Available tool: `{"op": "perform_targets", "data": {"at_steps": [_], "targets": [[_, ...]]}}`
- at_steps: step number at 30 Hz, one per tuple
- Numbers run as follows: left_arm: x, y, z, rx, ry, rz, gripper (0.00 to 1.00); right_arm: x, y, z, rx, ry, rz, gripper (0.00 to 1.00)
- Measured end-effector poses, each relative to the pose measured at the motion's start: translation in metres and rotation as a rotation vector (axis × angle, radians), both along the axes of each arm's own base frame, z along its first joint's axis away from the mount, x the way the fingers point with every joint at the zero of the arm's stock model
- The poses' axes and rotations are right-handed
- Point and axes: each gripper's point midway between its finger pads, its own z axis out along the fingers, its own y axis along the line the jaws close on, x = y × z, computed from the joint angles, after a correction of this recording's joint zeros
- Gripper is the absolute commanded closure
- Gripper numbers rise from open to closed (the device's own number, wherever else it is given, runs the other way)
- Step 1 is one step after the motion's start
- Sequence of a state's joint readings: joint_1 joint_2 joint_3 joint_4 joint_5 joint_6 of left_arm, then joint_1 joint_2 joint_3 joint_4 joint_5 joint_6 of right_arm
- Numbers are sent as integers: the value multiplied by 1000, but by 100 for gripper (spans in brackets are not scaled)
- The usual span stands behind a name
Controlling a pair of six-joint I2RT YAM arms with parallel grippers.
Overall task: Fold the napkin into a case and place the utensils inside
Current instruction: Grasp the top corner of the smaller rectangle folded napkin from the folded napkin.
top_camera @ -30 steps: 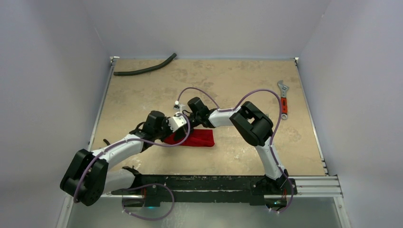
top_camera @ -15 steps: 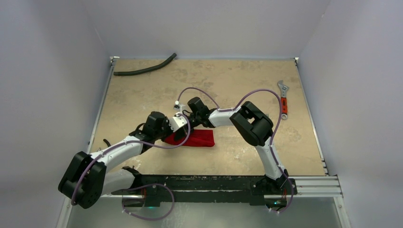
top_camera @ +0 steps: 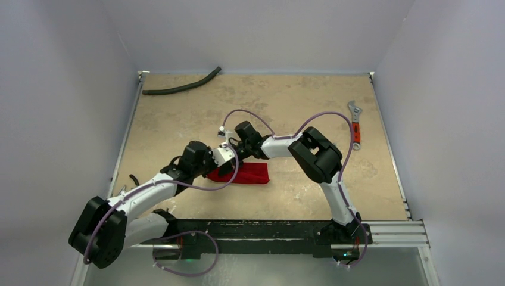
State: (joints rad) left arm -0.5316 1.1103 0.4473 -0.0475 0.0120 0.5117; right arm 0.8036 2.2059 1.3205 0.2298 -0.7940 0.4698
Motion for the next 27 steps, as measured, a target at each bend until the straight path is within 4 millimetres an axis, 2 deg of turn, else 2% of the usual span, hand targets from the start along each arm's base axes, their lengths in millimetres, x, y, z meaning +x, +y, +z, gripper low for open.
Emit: {"op": "perform_targets", "data": {"at_steps": [8,16,27], "targets": [[-3,-5,2,2,-9,-27,100,1,0,0,-14,3,-5,100],[-18,1,-24,73,-8,-90,100,3,1,1,-31,11,-11,100],[-11,3,-21,96,-51,-84,100,8,7,1,-24,10,-10,100]]}}
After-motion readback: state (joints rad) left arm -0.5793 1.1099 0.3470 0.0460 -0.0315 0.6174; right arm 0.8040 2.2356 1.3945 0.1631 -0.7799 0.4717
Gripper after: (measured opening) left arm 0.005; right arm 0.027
